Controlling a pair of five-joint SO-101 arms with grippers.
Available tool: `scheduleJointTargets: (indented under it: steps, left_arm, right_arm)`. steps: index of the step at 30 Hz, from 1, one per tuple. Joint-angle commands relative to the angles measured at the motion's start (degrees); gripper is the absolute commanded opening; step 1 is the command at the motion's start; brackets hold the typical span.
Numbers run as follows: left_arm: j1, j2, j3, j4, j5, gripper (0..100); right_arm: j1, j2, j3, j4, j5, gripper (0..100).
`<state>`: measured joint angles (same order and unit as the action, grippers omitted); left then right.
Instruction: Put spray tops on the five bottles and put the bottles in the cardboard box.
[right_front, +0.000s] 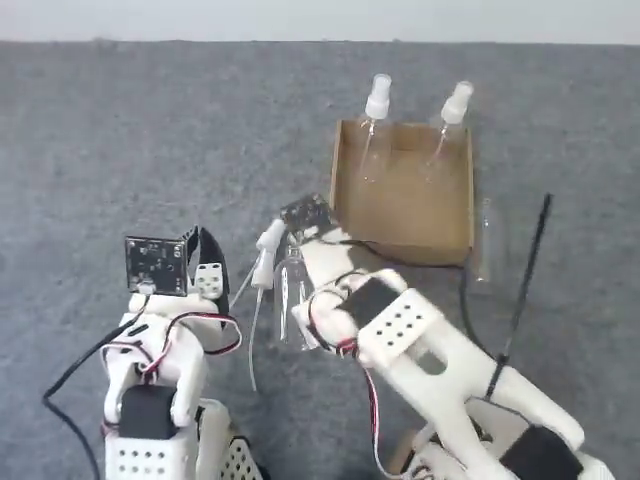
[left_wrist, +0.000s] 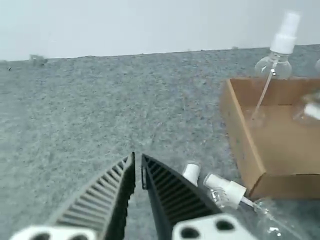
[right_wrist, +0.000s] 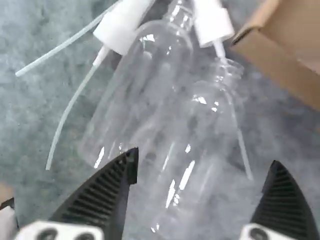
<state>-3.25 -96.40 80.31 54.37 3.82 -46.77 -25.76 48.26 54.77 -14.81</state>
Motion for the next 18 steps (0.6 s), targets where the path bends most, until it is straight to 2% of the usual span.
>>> scheduleJointTargets:
  steps: [1,6,13,18]
  left_arm:
    - [-0.18,-1.14,-1.27,-1.85,-0.26,1]
    - [-0.18,-1.14,-1.27,-1.93,-0.26,1]
    - [-0.18,-1.14,-1.36,-1.93,-0.26,1]
    - [-0.18,-1.14,-1.36,-1.93,-0.26,1]
  right_arm:
    - [-0.04,-2.95,2.37,-5.49,-0.70,33.3]
    - [-0.31,-2.95,7.30,-6.11,-0.70,32.2]
    - [-0.40,-3.56,10.73,-6.37,-0.26,12.1]
    - [-0.40,-3.74,10.55,-6.20,-0.26,11.0]
